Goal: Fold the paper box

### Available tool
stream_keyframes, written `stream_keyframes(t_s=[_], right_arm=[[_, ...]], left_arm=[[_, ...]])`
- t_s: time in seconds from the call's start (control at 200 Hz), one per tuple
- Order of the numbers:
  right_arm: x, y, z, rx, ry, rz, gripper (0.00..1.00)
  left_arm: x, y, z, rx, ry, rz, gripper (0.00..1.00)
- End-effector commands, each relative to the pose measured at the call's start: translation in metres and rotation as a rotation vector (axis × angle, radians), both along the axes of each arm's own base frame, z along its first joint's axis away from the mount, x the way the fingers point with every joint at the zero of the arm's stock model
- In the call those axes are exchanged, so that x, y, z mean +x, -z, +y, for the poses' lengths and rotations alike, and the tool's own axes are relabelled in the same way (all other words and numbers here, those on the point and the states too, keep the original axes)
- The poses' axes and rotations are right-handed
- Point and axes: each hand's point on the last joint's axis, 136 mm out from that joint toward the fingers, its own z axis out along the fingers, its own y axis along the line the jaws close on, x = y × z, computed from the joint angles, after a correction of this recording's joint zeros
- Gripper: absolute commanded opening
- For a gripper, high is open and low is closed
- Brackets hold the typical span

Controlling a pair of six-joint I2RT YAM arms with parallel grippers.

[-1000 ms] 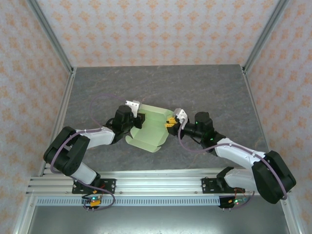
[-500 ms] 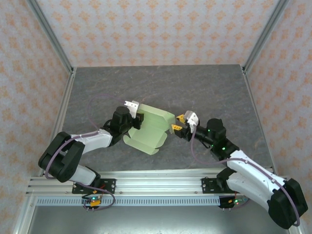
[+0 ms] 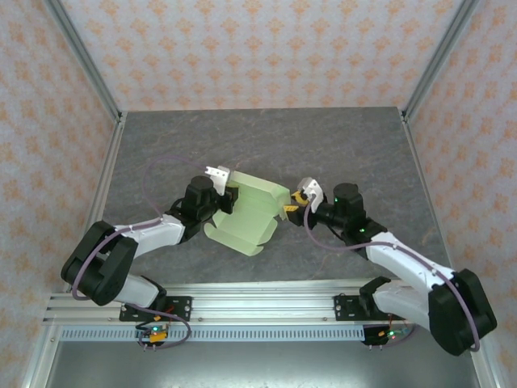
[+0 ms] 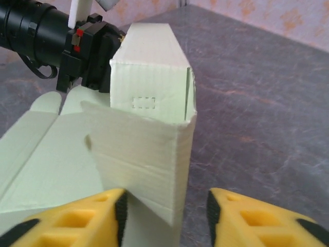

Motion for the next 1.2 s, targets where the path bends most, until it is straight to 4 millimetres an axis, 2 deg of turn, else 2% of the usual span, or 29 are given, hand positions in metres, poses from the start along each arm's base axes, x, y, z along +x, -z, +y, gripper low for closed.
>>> stream_keyframes(t_s=[0.0, 0.1, 0.165, 0.19, 0.28, 0.395, 0.556, 0.656, 0.791, 1.016, 1.191], right_arm=[[0.005, -0.028, 0.018, 0.065, -0.082, -0.061, 0.4], [0.004, -0.029, 0.034, 0.052, -0.115, -0.062, 0.34], [0.009, -0.031, 0.037, 0.044, -0.065, -0.089, 0.34], [0.016, -0.022, 0.036, 0.029, -0.023, -0.078, 0.35], [0.029, -0.02, 0.038, 0.037, 0.088, -0.107, 0.35], [0.032, -0.02, 0.05, 0.048, 0.148, -0.14, 0.37], [0.032, -0.015, 0.062, 0.048, 0.135, -0.132, 0.39], [0.038, -0.012, 0.062, 0.05, 0.175, -0.132, 0.38], [0.059, -0.013, 0.052, 0.072, 0.365, -0.162, 0.38], [0.081, -0.015, 0.06, 0.117, 0.547, -0.219, 0.4], [0.101, -0.016, 0.051, 0.15, 0.735, -0.237, 0.39]], left_arm=[[-0.002, -0.013, -0.005, -0.015, 0.025, -0.037, 0.0], [0.001, -0.009, 0.0, -0.002, -0.011, -0.022, 0.0], [0.004, -0.005, 0.006, 0.008, -0.052, -0.005, 0.0], [0.005, -0.005, 0.009, 0.007, -0.073, 0.0, 0.0], [0.007, -0.003, 0.016, -0.01, -0.131, 0.003, 0.0], [0.01, 0.001, 0.021, -0.013, -0.175, 0.023, 0.0], [0.011, 0.0, 0.029, -0.014, -0.231, 0.02, 0.0], [0.01, -0.002, 0.033, -0.007, -0.25, 0.016, 0.0], [0.004, -0.005, 0.038, 0.008, -0.299, -0.007, 0.0], [-0.005, -0.009, 0.037, 0.021, -0.358, -0.031, 0.0], [-0.013, -0.007, 0.04, 0.029, -0.421, -0.025, 0.0]])
